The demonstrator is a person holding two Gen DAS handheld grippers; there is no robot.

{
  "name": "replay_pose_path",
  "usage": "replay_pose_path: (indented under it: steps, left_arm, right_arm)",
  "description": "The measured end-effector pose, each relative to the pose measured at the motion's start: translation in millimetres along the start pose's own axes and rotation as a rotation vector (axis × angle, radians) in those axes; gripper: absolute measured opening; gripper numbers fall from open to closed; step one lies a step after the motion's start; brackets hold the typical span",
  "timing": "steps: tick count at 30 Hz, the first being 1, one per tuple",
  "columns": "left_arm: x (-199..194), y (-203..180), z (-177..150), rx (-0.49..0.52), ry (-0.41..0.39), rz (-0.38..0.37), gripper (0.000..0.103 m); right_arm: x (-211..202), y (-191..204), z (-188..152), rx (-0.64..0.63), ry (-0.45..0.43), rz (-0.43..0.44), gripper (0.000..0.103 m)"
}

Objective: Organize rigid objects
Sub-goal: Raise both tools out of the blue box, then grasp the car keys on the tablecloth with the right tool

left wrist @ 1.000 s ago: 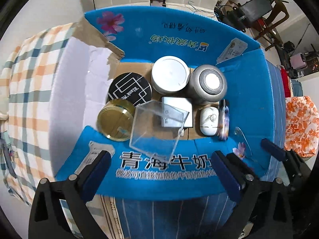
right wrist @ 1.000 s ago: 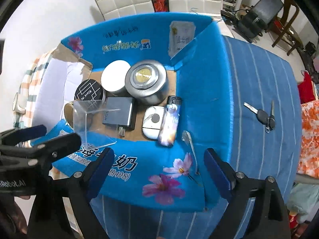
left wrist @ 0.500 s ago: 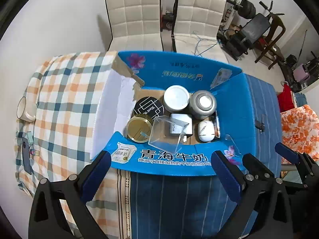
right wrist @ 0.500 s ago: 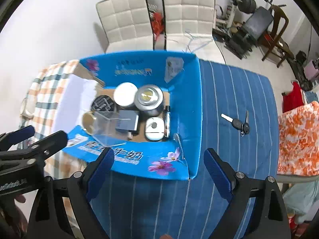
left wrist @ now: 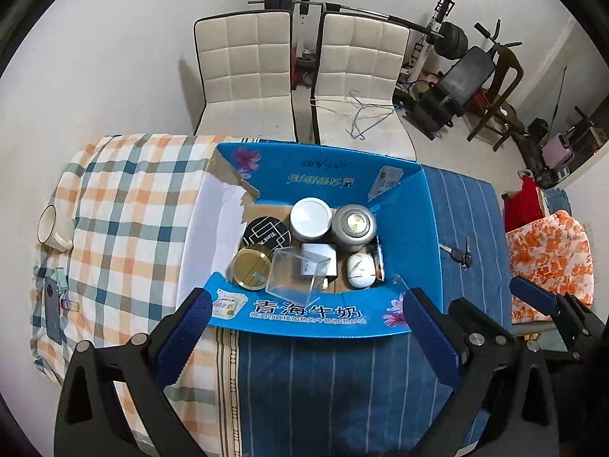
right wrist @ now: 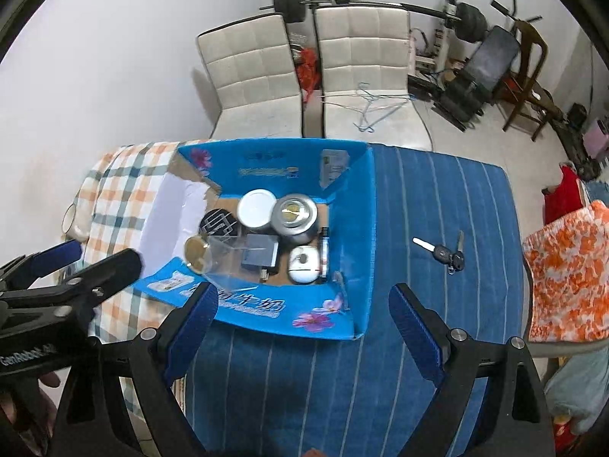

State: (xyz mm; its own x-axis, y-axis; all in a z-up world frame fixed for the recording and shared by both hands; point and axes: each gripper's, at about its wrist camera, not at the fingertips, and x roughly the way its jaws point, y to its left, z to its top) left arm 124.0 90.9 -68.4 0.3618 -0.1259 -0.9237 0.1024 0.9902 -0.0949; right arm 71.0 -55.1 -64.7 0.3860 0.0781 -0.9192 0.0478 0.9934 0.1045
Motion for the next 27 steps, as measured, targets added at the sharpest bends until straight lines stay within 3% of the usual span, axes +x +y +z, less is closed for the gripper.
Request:
replay_pose_path:
  steps: [7, 12, 17, 22, 27]
  left_arm:
    - [38, -1, 18, -0.044, 0.014, -0.005, 0.103]
    - [86, -14, 30, -0.068, 0.054, -0.015, 0.103]
    - [136, -33, 42, -0.054, 0.107, 0.001, 0.103]
    - [178, -40, 54, -0.047, 0.172, 0.017, 0.103]
    - [200, -47, 59, -0.026, 0.203, 0.039, 0.103]
  right_arm:
    - [26, -88, 8, 0.208, 0.003, -0.128, 0.093]
    - [76, -171, 9, 0.408, 0.036, -0.241, 0.093]
    - [140, -237, -1, 0.595, 0.111, -0.237, 0.093]
    - [188, -266, -7, 0.678, 0.124, -0.211, 0.088]
    - [232, -273, -2, 0.659, 0.192, -0.285, 0.091]
